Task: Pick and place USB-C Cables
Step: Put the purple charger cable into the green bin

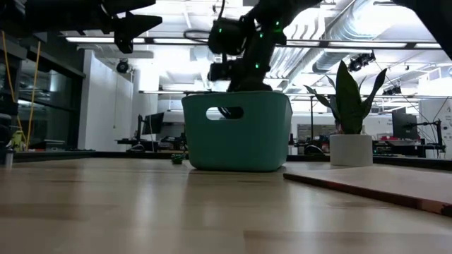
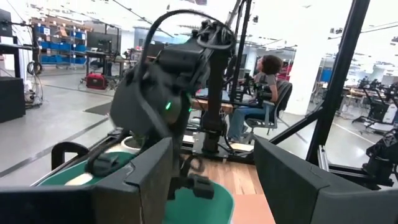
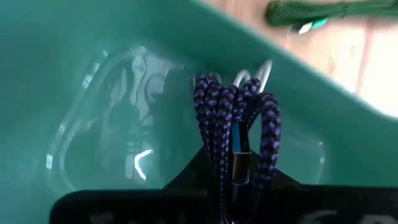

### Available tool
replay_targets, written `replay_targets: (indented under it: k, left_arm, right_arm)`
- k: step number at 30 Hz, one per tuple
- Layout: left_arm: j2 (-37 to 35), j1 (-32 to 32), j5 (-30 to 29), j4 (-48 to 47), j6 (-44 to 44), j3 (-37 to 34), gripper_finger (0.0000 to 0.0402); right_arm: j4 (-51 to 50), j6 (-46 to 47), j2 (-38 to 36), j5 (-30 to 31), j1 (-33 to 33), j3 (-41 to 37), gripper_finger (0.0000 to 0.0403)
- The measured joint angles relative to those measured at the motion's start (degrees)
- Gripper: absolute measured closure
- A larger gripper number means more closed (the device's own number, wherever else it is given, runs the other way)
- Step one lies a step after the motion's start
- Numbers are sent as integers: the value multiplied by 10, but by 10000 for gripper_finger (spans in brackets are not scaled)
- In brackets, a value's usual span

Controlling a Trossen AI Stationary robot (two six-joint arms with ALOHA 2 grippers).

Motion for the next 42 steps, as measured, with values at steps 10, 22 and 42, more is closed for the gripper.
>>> replay_targets:
  k: [10, 22, 42]
  left_arm:
    - [0, 0, 0, 0, 4, 0, 197]
    - [0, 0, 0, 0, 4, 0, 197]
    - [0, 0, 0, 0, 10, 0, 197]
  right_arm:
    - [-11, 27, 42, -13, -17, 0, 388]
    - [-6, 35, 43, -7, -19, -8, 342]
    - [-45, 46, 31, 62, -19, 8, 183]
